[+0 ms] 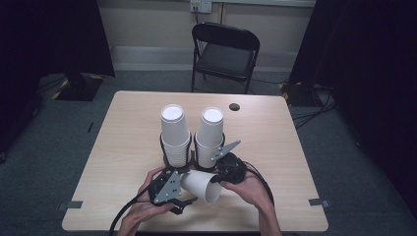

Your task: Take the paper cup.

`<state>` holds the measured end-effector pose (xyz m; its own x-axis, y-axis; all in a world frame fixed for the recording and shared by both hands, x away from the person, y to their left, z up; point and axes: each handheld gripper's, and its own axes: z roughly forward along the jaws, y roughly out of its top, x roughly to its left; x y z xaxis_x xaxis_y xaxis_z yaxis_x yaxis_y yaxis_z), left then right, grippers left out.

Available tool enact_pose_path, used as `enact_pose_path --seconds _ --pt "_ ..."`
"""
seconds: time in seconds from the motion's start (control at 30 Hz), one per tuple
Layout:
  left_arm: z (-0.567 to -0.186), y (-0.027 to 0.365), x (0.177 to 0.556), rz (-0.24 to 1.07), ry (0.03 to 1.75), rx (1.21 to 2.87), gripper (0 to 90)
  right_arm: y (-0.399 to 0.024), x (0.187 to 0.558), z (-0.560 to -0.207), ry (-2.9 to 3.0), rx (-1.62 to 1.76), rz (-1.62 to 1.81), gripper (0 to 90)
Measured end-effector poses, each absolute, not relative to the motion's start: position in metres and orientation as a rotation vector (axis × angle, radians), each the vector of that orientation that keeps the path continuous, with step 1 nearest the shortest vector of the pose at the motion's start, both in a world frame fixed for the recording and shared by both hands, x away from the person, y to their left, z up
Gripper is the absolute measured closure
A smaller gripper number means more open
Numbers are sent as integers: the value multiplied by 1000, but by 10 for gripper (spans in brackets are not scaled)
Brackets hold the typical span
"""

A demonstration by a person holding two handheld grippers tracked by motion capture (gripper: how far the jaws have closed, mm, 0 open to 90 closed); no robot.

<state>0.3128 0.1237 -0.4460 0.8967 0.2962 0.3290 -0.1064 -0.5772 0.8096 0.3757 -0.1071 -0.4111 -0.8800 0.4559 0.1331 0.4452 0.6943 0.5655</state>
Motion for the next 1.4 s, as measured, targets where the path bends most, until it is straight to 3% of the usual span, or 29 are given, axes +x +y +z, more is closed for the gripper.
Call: enact_pose_path --seconds 0.23,0.77,1.4 --pt "-454 112 315 507 158 2145 47 -103 377 -413 2904 768 929 868" --pt "-453 79 304 500 193 2080 44 -98 376 -420 2921 783 1023 874" --pt "-456 74 302 534 188 2064 84 -102 375 -419 2886 899 1076 850"
